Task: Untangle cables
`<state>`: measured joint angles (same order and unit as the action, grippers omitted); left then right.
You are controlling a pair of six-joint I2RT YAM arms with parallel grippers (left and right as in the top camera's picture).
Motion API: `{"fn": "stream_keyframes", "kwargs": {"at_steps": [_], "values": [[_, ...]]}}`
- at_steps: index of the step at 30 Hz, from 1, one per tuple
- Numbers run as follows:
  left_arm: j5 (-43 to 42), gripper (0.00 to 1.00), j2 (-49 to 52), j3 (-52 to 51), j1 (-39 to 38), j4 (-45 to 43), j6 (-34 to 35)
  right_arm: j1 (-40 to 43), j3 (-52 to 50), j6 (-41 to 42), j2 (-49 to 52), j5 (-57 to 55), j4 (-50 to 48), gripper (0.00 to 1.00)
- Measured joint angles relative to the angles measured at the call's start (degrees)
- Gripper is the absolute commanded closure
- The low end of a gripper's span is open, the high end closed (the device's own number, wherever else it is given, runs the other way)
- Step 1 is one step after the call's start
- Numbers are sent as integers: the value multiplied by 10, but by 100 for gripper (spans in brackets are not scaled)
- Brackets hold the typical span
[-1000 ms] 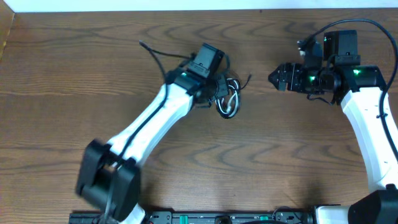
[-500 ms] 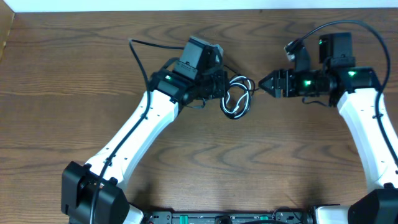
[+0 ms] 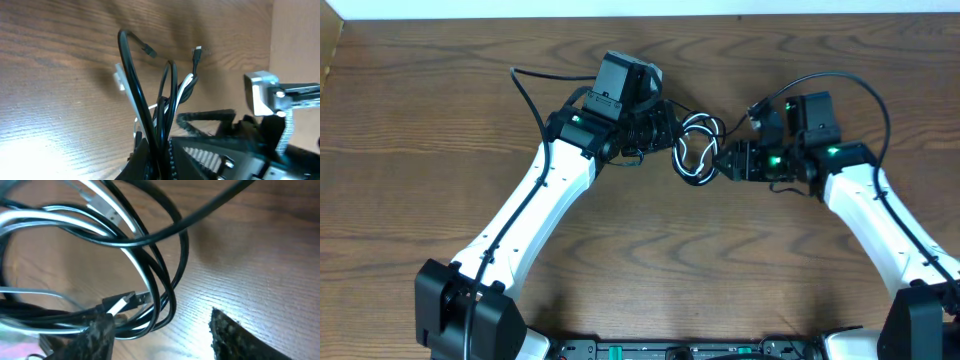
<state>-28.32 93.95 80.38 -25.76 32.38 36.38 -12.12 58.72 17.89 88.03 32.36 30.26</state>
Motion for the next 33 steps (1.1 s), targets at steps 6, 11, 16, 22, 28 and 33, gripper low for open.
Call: {"fn": "stream_keyframes", "kwargs": {"at_steps": [6,11,16,22,28,33], "values": [[-4,93,0,0,0,0,24,-27,-30,80,0,-90,-33,48],[-35,93,0,0,0,-12,28,-35,-61,129,0,-130,-85,48],[-67,93,0,0,0,-17,40,-35,-81,163,0,-144,-132,49],[-114,93,0,0,0,-45,56,-35,-82,176,0,-153,-154,49],[-179,93,0,0,0,-91,76,-35,-82,189,1,-160,-187,47],[-207,93,0,0,0,-95,85,-35,-83,192,5,-147,-251,46]]}}
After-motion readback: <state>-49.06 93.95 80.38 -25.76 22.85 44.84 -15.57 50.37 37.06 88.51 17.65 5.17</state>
